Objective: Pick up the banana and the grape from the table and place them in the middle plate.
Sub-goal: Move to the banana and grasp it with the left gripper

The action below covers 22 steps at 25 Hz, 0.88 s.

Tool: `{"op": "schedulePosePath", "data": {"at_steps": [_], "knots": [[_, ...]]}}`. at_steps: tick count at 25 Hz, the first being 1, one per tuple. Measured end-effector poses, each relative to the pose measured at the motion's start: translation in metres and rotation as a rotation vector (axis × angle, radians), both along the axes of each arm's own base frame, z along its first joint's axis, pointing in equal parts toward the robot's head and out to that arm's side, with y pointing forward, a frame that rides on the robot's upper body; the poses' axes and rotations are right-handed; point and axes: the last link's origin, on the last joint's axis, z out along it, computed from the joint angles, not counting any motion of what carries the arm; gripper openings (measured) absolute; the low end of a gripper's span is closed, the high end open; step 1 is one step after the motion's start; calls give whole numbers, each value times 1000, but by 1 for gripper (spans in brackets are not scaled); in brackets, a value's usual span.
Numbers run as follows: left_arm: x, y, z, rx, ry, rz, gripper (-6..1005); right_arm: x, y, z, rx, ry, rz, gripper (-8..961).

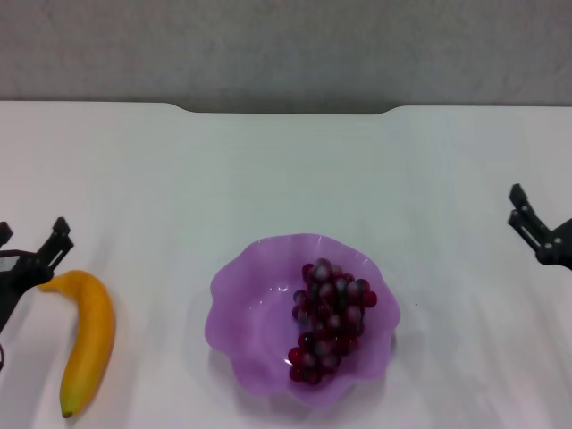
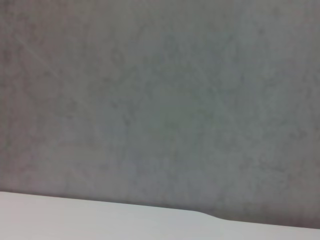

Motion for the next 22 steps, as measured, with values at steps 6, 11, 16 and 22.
{"op": "schedulePosePath", "data": {"at_steps": [6,11,16,22], "knots": [[11,4,-7,-30,-11,-42,891,20,1,3,-16,4,-76,894],[41,14,-8,-104,-72,-102,891,27,-3,-2,-48,-12,-109,894],[65,15,11,-147,8,-36,890,24,-1,-5,-61,-17,-102,894],[104,15,26,-218,203,154,890,25,0,-10,-89,-34,-110,894]]}}
